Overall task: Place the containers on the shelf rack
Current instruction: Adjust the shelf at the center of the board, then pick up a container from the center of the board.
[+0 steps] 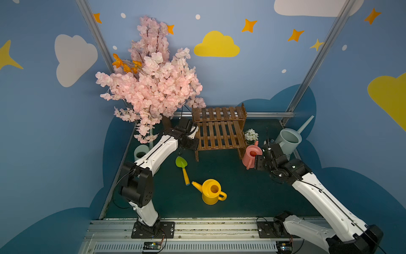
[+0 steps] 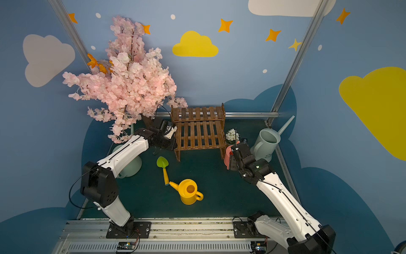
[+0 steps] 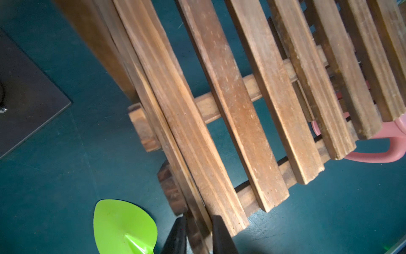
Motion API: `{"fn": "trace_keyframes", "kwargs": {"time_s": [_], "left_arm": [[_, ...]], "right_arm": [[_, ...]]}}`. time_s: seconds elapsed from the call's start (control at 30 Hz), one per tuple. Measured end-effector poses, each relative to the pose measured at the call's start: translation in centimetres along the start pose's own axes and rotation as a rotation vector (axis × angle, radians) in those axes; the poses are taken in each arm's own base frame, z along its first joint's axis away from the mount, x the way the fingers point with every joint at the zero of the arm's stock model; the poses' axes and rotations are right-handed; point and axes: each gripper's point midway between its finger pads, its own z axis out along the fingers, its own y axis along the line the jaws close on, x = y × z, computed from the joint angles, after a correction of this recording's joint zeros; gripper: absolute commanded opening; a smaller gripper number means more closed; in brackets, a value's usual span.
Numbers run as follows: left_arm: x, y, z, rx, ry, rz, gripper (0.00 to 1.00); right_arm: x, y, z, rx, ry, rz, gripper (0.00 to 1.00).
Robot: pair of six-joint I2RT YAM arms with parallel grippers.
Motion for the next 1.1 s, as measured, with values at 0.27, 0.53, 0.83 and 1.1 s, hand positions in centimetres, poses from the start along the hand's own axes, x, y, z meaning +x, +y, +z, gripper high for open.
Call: {"fn": "trace_keyframes", "kwargs": {"time_s": [0.27, 0.53, 0.83, 1.1], "left_arm": [[-0.1, 1.3, -0.3, -0.030, 0.002, 0.000, 0.23], [-0.1, 1.0, -0.2, 0.000, 0.009, -0.001, 0.51], [0.6, 0.7, -1.4, 0.009, 0.014, 0.000, 0.72], [0.5, 0.9, -4.4, 0.000, -0.042, -0.006, 0.76]], "right_arm": [[-0.9, 1.6, 1.8, -0.008, 0.037, -0.006, 0.70], [0.4, 0.9, 3.1, 0.050, 0.082, 0.034, 0.73], [3.5, 0.6, 6.2, 0.110, 0.191, 0.041, 0.78], [4.9, 1.9, 10.3, 0.138, 0.299, -0.001, 0.80]]}}
